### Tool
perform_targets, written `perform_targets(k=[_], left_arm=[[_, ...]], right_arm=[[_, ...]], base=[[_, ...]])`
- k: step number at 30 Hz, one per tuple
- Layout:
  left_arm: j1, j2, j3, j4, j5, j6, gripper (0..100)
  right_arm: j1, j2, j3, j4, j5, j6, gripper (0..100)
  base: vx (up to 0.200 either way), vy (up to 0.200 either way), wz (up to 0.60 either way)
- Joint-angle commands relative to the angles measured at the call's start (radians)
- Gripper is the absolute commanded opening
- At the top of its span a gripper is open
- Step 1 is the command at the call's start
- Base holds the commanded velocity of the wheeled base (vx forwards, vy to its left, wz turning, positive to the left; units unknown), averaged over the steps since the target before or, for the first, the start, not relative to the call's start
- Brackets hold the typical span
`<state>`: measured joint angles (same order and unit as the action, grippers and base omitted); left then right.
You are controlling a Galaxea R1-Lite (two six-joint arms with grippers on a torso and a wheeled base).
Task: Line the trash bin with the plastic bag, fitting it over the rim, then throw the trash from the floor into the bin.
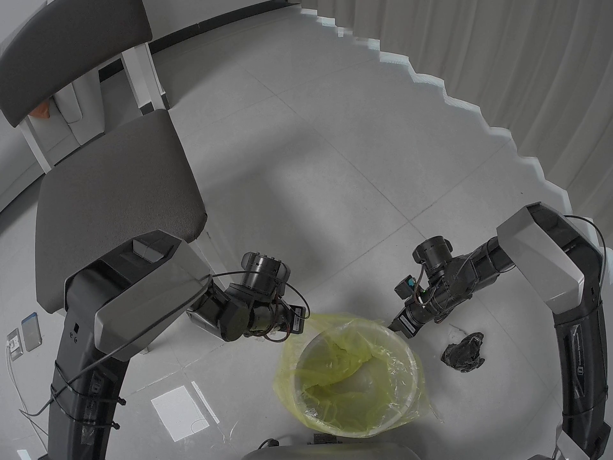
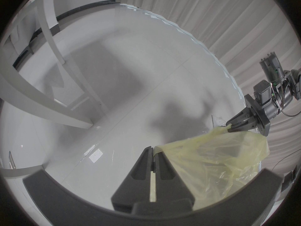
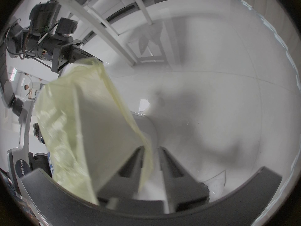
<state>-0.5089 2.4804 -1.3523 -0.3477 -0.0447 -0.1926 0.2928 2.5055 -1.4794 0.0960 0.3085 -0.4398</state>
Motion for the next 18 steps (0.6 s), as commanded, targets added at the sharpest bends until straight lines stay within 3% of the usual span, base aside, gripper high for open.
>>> perform_targets(k=[1, 18], left_arm=[[0.001, -0.011, 0.002, -0.001, 0.0, -0.004, 0], [-0.02, -0.04, 0.021, -0.002, 0.003, -0.125, 0]], right_arm=[[-0.001, -0.007, 0.01, -0.004, 0.004, 0.016, 100], [-0.052, -0.142, 0.106, -0.004, 0.004, 0.018, 100]], base=[[0.0, 0.0, 0.0], [0.0, 0.0, 0.0]])
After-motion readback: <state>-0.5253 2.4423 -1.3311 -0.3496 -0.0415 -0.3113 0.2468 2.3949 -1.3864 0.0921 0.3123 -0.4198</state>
